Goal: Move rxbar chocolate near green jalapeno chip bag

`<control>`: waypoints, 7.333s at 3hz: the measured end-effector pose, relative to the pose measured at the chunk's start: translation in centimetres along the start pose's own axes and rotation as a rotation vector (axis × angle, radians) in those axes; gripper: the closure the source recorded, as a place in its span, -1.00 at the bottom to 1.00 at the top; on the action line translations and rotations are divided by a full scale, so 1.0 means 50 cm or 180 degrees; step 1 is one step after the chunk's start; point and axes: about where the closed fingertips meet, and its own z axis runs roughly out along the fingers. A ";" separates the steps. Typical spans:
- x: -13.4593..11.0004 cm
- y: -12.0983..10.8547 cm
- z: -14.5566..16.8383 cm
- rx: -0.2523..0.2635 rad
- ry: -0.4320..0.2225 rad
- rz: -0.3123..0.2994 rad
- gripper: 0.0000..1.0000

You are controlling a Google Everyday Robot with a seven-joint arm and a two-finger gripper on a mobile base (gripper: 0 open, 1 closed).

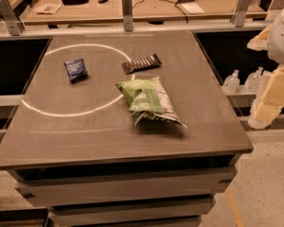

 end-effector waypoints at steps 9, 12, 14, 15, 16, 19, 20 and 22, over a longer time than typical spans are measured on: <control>-0.193 -0.336 0.091 -0.0023 -0.1514 -0.0619 -1.00; -0.243 -0.373 0.176 -0.0005 -0.1349 -0.0757 -1.00; -0.273 -0.421 0.274 0.0168 -0.1072 -0.1094 -1.00; -0.295 -0.436 0.321 0.0095 -0.0983 -0.1290 -1.00; -0.328 -0.438 0.370 -0.0089 -0.0871 -0.1555 -1.00; -0.416 -0.407 0.457 -0.0500 -0.0664 -0.1900 -1.00; -0.433 -0.408 0.477 -0.0544 -0.0682 -0.1822 -0.96; -0.439 -0.416 0.509 -0.0603 -0.0700 -0.1683 -0.17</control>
Offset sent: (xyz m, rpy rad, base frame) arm 0.0046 0.0000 0.0032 0.0491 0.0007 -0.0689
